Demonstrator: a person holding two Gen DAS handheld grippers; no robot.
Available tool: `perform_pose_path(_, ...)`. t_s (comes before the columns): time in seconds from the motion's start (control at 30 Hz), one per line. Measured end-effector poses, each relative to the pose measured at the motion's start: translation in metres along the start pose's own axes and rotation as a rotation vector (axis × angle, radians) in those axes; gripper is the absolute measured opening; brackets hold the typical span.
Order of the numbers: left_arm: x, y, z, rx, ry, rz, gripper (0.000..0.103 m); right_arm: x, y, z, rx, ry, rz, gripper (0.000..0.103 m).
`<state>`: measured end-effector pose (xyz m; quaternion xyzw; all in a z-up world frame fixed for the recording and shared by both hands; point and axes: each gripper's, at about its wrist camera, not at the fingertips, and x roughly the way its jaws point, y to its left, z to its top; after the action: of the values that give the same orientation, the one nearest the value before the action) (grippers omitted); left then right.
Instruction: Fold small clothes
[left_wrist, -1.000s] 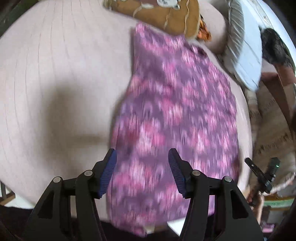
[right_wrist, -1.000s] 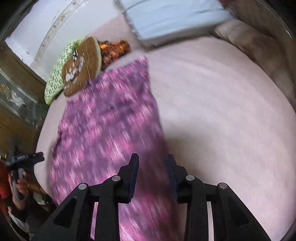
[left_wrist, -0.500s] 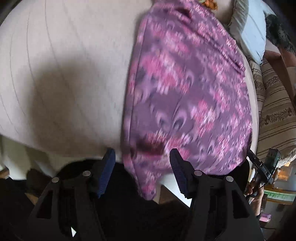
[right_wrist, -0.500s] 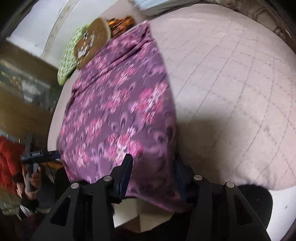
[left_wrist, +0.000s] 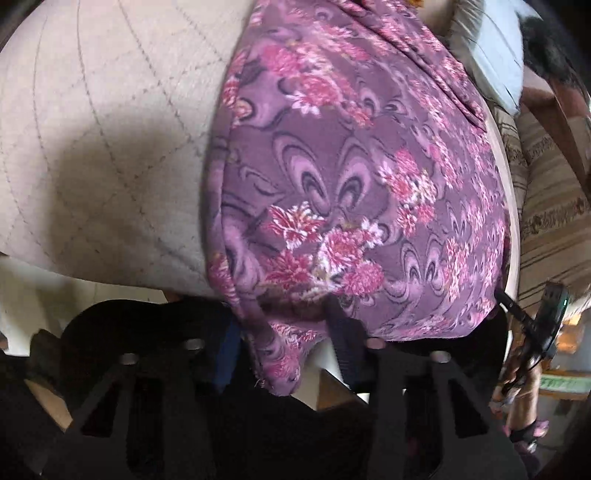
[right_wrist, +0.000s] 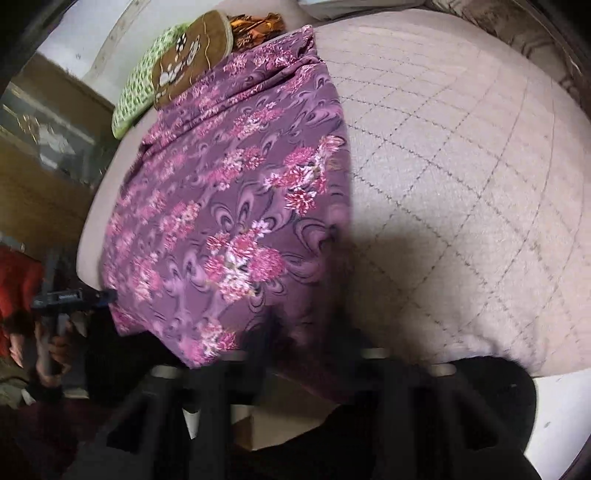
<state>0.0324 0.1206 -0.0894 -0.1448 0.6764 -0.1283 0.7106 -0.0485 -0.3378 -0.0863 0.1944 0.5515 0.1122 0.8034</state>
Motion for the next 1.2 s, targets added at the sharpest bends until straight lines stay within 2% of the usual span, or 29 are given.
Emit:
perform_pose_path(0.03,-0.004,0.000,-0.002,0.011,-0.011,-0.007,0.013,-0.001,-0.004,0.000,0.027,-0.003,0.019,0.011)
perform_pose_path(0.07,-0.008,0.002,-0.004,0.013,-0.018,-0.025,0.004,-0.002,-0.006,0.000,0.046,-0.003,0.040,0.011)
perform_pose_path(0.23,-0.048,-0.004,-0.005,-0.003,-0.122,-0.215,0.004,-0.021,-0.010,0.003,0.128,-0.039,0.190,0.010)
perform_pose_path(0.43,-0.084,-0.016,0.019,-0.026,-0.217,-0.373,0.004,-0.045,-0.007,0.018,0.179,-0.096,0.334,0.010)
perform_pose_path(0.6,-0.093,-0.033,0.047,-0.026,-0.244,-0.401,0.004,-0.050,0.002,0.038,0.198,-0.131,0.408,0.010)
perform_pose_path(0.83,-0.096,-0.042,0.096,-0.067,-0.301,-0.412,0.004,-0.043,0.008,0.095,0.208,-0.213,0.476,0.010)
perform_pose_path(0.97,-0.098,-0.041,0.135,-0.103,-0.347,-0.412,0.004,-0.032,0.010,0.141,0.213,-0.263,0.499,0.010)
perform_pose_path(1.2,-0.088,-0.036,0.228,-0.173,-0.395,-0.390,0.004,0.016,0.004,0.234,0.284,-0.335,0.522,0.010)
